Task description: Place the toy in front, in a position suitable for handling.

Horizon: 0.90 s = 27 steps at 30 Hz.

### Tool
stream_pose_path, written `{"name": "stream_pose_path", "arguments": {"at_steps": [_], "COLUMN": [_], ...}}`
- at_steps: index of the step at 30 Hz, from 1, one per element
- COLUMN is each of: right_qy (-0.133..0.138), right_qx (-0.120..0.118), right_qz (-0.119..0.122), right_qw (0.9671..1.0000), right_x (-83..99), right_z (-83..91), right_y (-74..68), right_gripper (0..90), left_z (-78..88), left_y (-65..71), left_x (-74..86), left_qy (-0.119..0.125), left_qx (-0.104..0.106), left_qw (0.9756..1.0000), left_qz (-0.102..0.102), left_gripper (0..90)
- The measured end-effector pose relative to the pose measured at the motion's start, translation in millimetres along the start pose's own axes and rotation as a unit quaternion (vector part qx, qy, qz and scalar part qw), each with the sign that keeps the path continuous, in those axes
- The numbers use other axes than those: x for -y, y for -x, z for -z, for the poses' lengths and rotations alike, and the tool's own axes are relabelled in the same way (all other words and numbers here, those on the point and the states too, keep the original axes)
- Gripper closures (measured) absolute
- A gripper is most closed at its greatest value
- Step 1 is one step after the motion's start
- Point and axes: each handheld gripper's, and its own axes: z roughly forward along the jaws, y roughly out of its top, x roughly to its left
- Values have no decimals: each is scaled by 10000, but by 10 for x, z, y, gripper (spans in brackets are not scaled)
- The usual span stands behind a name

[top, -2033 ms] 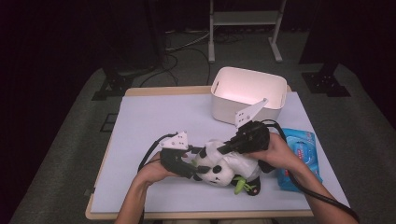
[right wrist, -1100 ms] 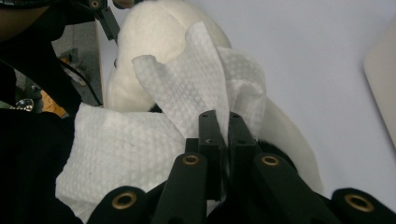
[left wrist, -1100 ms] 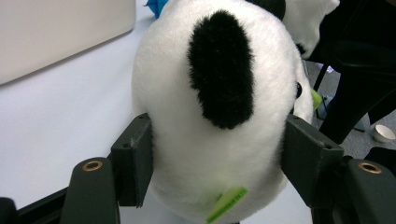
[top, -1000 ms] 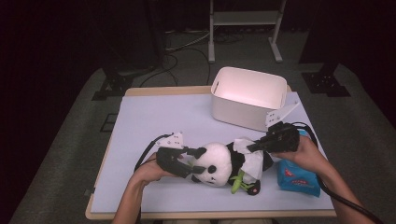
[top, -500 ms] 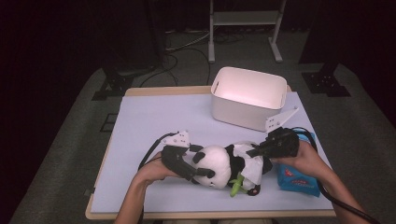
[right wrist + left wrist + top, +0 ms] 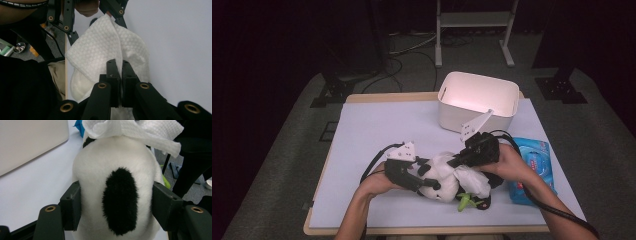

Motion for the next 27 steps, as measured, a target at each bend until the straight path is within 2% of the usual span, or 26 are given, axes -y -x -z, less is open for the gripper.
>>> {"name": "stream_pose_path", "arguments": {"at_steps": [4,6,8,17,23,27], "right_qy": [-191,-166,-33,59,210,281], "right_qx": [203,276,284,511,496,469], "right_qz": [-49,-161,-283,-510,-725,-746], "right_qw": [9996,9994,9992,9974,9959,9957], "right_x": [75,153,244,518,726,809], "right_z": [61,132,230,530,624,644], "right_y": [50,81,111,150,122,107], "right_gripper": [864,864,865,864,864,864], "left_z": [25,37,28,32,31,30], "left_y": [-17,-27,-37,-63,-57,-53], "left_x": [16,22,34,72,61,54], "left_qy": [20,36,33,10,-50,-77], "left_qx": [-1,-16,-14,34,64,65], "left_qw": [10000,10000,10000,9997,9996,9996], "left_qz": [-19,44,80,254,253,275], "left_gripper": [353,369,368,357,323,289]}}
